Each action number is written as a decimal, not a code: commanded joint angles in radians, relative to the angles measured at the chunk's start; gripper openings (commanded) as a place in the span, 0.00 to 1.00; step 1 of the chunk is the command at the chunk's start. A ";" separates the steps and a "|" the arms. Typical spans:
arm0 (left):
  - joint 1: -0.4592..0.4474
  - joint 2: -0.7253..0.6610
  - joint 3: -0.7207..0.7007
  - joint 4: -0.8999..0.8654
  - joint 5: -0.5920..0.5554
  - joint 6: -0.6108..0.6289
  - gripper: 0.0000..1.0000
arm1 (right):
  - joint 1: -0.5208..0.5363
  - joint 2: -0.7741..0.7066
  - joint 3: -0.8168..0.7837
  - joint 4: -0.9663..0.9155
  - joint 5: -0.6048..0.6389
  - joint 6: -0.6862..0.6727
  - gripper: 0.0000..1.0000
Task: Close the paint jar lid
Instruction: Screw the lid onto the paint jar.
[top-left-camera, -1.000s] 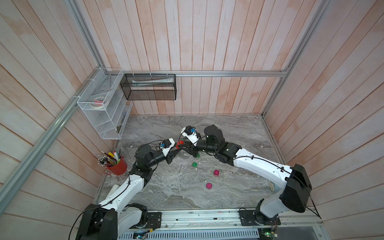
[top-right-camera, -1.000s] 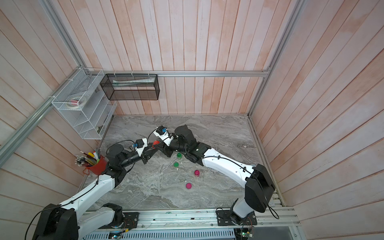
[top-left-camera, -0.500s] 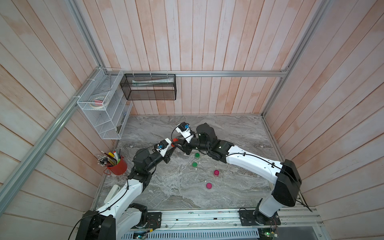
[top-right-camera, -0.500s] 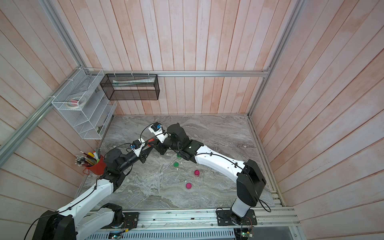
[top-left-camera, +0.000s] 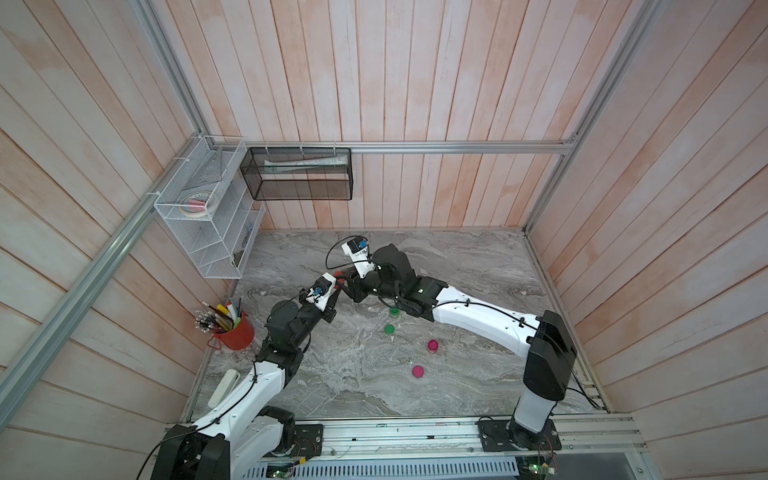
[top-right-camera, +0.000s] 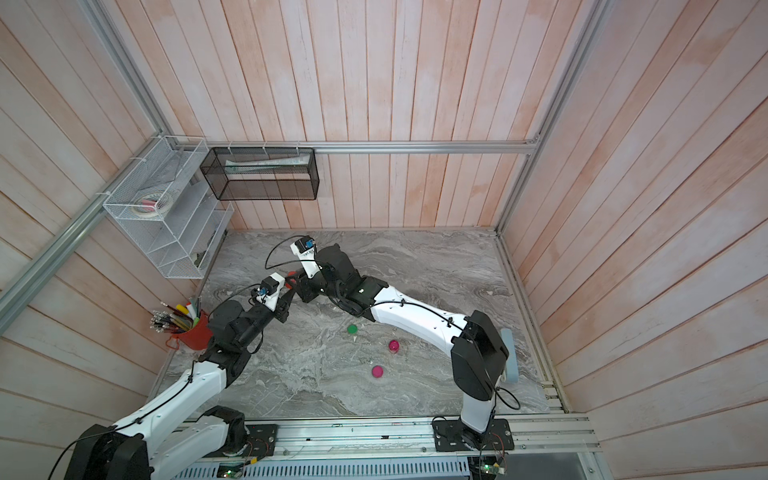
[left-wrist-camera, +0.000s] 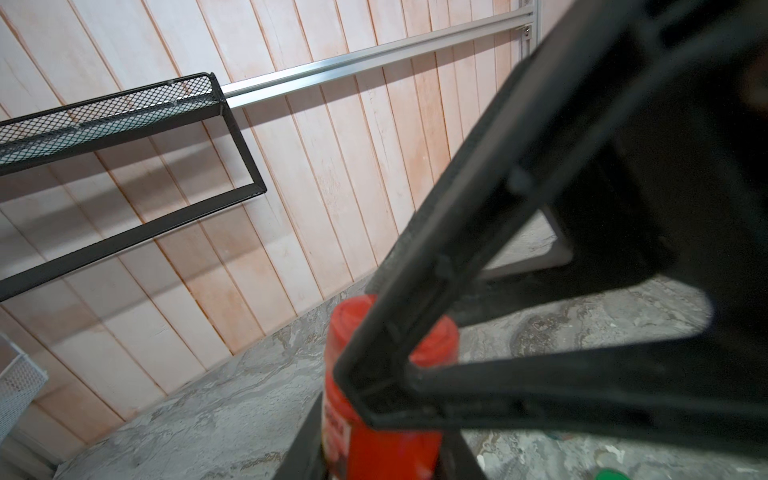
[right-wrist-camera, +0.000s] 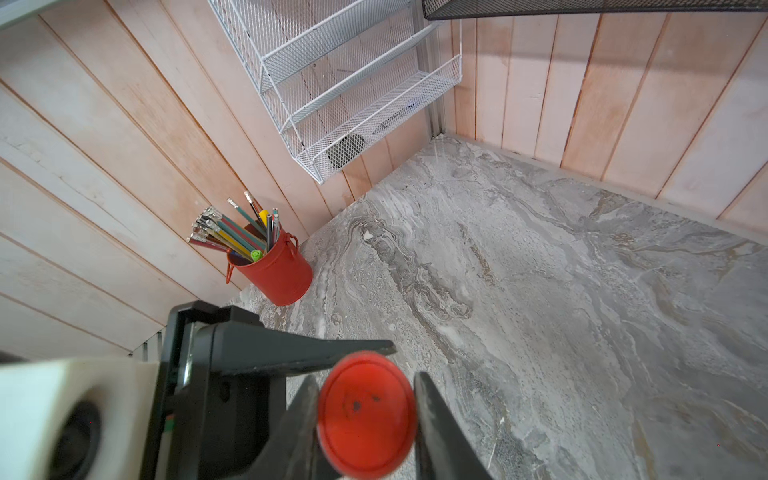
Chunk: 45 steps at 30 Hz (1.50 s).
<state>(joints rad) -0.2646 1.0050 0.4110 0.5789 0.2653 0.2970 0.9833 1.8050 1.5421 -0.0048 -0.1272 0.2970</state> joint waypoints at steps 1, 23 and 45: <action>-0.017 -0.030 0.021 0.133 0.009 0.018 0.28 | 0.034 0.045 -0.006 -0.117 0.010 0.041 0.30; -0.018 0.017 0.034 0.108 0.011 -0.002 0.27 | 0.031 -0.119 -0.225 -0.006 0.057 0.011 0.61; -0.012 0.111 0.104 -0.007 0.594 0.000 0.28 | -0.163 -0.543 -0.568 0.200 -0.249 -0.429 0.62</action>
<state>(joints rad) -0.2798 1.1069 0.4854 0.6006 0.6949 0.2932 0.8333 1.2652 0.9798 0.1825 -0.2695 -0.0288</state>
